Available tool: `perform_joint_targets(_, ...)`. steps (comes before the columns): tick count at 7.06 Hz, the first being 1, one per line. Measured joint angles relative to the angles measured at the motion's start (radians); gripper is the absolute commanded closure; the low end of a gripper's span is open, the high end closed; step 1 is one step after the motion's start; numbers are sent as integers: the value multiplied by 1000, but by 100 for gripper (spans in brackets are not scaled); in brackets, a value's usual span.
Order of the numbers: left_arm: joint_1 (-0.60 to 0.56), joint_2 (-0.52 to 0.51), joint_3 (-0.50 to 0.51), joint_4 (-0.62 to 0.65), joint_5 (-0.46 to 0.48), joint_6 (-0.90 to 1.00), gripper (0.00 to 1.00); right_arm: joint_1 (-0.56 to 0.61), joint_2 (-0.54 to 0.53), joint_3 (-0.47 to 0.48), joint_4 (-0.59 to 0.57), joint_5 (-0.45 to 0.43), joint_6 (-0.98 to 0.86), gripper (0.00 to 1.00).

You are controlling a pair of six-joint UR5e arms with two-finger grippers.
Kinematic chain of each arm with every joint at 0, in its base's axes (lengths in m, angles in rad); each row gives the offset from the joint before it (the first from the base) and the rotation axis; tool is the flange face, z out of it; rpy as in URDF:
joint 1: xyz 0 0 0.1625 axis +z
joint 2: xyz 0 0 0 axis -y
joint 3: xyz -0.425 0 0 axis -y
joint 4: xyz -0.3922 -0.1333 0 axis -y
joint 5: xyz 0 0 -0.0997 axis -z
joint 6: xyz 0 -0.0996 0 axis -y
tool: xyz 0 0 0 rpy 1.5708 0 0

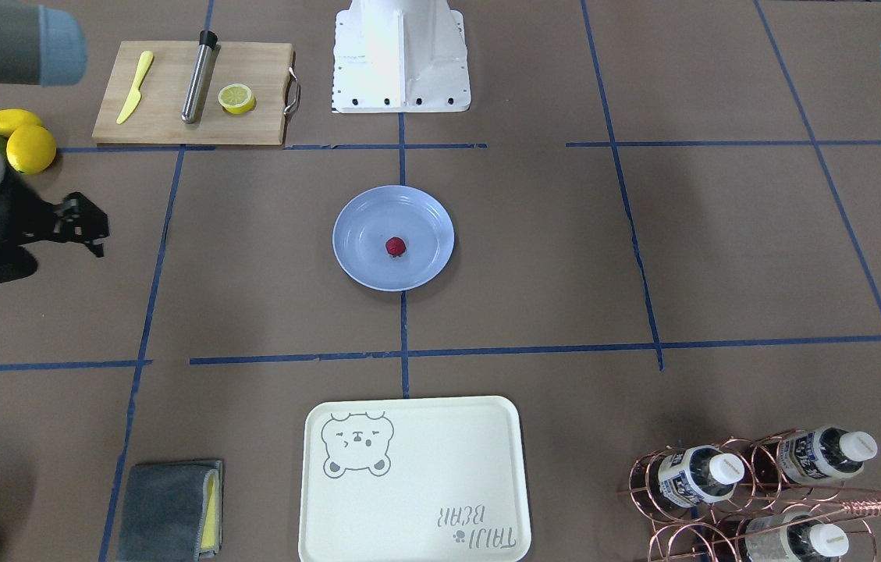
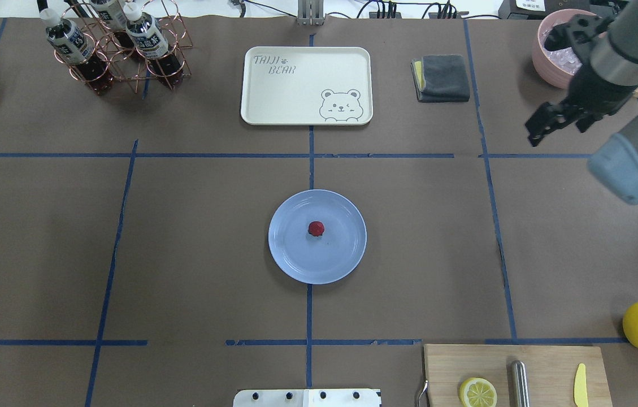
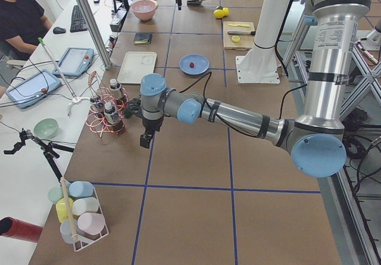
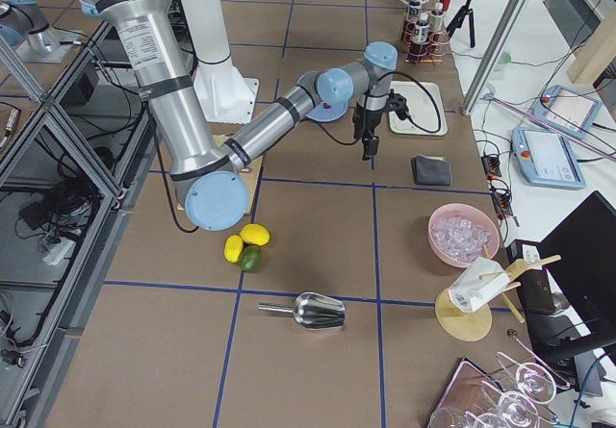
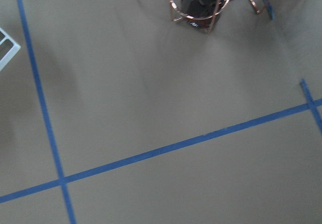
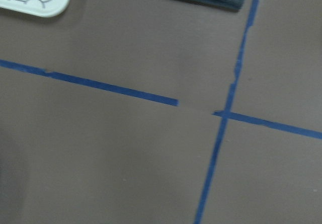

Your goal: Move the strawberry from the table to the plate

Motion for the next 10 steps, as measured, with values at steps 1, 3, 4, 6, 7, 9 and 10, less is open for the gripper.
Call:
perform_joint_targets(1, -49, 14, 37, 6, -33, 65, 0, 90, -79, -12, 1, 42, -143, 0)
perform_joint_targets(3, -78, 47, 61, 7, -78, 105, 0, 252, -216, -62, 5, 91, -363, 0)
perform_joint_targets(4, -81, 52, 67, 6, -84, 109, 0, 318, -269, -105, 28, 119, -420, 0)
perform_joint_targets(6, -81, 55, 75, 4, -88, 110, 0, 426, -337, -229, 161, 185, -485, 0)
perform_joint_targets(7, -82, 59, 75, 3, -88, 110, 0, 457, -346, -274, 217, 195, -495, 0)
perform_joint_targets(9, -83, 71, 70, 1, -88, 110, 0, 483, -347, -292, 251, 181, -496, 0)
perform_joint_targets(10, -83, 77, 68, 0, -88, 110, 0, 487, -345, -291, 255, 163, -496, 0)
